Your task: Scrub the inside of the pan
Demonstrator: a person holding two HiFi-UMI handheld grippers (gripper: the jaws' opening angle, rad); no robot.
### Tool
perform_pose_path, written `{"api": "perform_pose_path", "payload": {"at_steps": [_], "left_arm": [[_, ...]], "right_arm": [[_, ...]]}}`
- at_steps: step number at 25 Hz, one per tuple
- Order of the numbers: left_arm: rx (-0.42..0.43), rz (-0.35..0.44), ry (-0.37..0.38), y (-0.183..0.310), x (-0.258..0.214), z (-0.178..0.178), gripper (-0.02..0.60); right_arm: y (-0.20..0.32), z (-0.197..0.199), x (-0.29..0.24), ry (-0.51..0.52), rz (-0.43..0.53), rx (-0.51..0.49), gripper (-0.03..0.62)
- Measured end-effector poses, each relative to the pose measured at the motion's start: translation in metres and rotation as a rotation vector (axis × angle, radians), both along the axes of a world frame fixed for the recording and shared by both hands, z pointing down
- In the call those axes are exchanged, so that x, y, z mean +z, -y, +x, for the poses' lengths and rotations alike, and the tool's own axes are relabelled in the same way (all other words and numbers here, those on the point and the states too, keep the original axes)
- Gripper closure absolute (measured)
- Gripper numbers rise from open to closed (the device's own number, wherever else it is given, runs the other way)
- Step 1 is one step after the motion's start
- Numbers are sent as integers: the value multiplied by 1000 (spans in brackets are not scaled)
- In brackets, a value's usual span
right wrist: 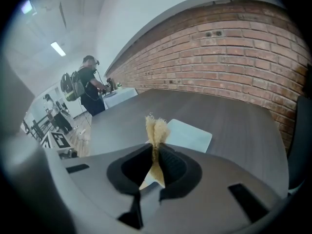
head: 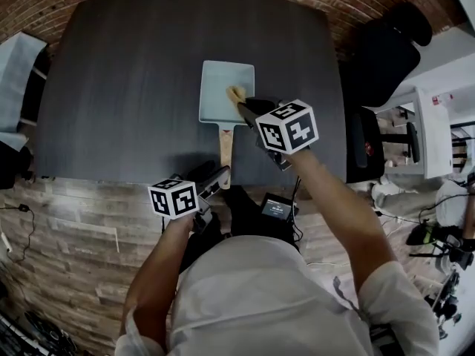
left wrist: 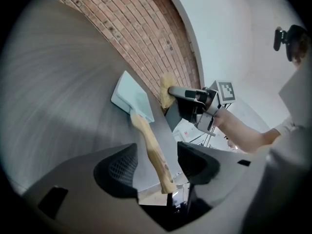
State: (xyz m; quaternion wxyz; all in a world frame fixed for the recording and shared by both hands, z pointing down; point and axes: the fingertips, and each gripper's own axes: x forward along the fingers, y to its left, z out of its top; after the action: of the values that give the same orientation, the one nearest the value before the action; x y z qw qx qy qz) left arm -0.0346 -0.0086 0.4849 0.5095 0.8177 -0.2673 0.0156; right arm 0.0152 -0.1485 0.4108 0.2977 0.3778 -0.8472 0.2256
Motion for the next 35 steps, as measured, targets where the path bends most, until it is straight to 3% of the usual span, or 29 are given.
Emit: {"api": "perform_pose_path", "payload": {"at_steps": [8, 11, 16, 27, 31, 35], "left_arm": [[17, -112, -42, 7, 23, 22, 333], [16, -126, -90, 11, 19, 27, 430], [25, -173, -114, 12, 19, 30, 448], [57, -227, -56, 13, 18, 32, 454], [71, -230, -46, 13, 19, 31, 454], [92, -219, -32, 13, 19, 32, 453]], "right_arm": [[55, -10, 36, -158, 13, -83, 551], [72, -11, 49, -225, 23, -110, 551], [97, -22, 61, -328, 94, -176, 551], [139, -42, 70, -720, 390, -355, 551], [139, -43, 85, -835, 423, -384, 551], [135, -50, 97, -866, 405, -423, 551]]}}
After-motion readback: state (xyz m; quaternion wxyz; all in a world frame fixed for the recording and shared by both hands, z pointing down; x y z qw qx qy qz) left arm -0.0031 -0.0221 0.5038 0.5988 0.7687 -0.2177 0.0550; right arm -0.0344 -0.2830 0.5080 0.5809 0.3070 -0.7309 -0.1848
